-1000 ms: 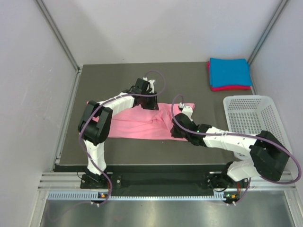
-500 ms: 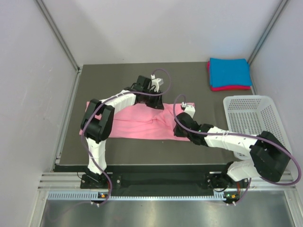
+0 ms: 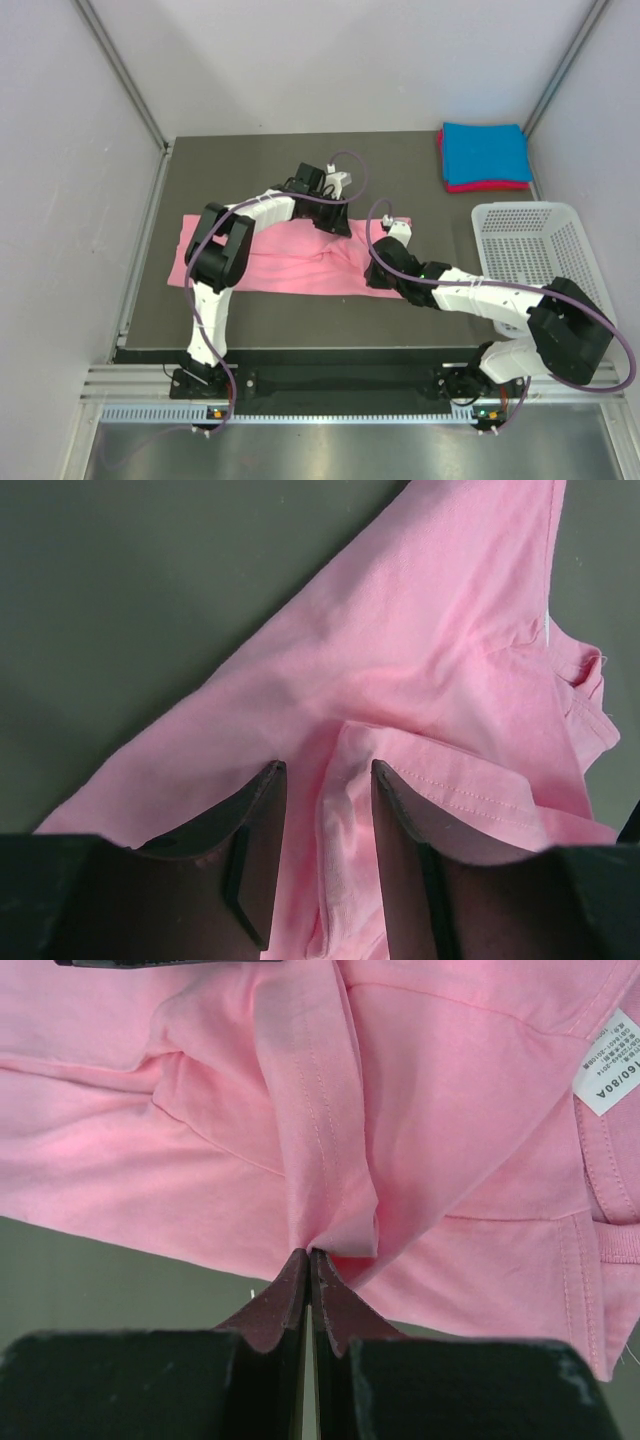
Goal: Fold and stack the t-shirts
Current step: Fold the tshirt
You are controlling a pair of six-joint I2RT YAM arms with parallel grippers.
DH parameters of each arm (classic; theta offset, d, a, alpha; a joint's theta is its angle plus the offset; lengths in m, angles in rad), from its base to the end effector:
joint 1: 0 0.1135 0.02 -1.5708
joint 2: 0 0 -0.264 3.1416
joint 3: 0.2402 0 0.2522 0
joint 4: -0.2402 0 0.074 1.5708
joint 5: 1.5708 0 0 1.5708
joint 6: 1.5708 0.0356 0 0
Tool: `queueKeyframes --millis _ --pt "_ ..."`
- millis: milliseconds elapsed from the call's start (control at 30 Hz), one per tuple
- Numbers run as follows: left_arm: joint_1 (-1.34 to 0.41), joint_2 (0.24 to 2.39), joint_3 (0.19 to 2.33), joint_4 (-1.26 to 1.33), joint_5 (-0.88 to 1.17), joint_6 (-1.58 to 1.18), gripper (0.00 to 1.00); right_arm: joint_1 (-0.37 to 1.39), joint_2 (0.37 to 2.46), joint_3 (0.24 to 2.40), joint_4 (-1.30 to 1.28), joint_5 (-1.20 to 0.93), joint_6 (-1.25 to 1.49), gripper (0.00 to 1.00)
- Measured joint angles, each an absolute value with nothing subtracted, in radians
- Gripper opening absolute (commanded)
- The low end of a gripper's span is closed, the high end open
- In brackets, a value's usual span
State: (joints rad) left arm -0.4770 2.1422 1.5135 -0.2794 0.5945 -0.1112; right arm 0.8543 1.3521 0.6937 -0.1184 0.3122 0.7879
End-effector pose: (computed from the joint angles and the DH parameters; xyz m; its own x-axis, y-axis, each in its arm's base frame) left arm 0.3994 -0.2288 0.1584 -0.7722 0.2956 -0.5624 0.6045 0.6143 -0.5071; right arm 0.1857 0.1965 0.1932 -0.7315 0.1873 -0.6556 -0.0784 0.9321 0.3537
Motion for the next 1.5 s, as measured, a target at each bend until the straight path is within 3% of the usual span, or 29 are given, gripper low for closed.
queueKeyframes --millis 167,300,333,367,1000,1133,1500 --pt "-0.482 2.158 1.525 -0.278 0.620 -0.107 0.43 0.854 1.352 0.694 -0.115 0.309 0.788 0.00" --pt "-0.488 2.165 1.526 -0.277 0.640 -0.107 0.16 0.854 1.352 0.693 -0.115 0.309 0.788 0.00" --pt "-0.490 2.165 1.526 -0.278 0.643 -0.107 0.04 0.854 1.352 0.694 -0.115 0.309 0.788 0.00" --pt "-0.491 2.165 1.526 -0.278 0.646 -0.112 0.00 0.854 1.352 0.693 -0.115 0.308 0.789 0.00" --pt "-0.493 2.054 1.376 -0.228 0.616 -0.186 0.00 0.915 1.361 0.661 -0.076 0.348 0.874 0.02" --pt "-0.493 2.045 1.336 -0.180 0.601 -0.252 0.00 0.885 1.345 0.661 -0.089 0.366 0.830 0.06" --pt "-0.493 2.006 1.171 0.080 0.568 -0.513 0.00 0.745 1.339 0.662 -0.104 0.357 0.629 0.03"
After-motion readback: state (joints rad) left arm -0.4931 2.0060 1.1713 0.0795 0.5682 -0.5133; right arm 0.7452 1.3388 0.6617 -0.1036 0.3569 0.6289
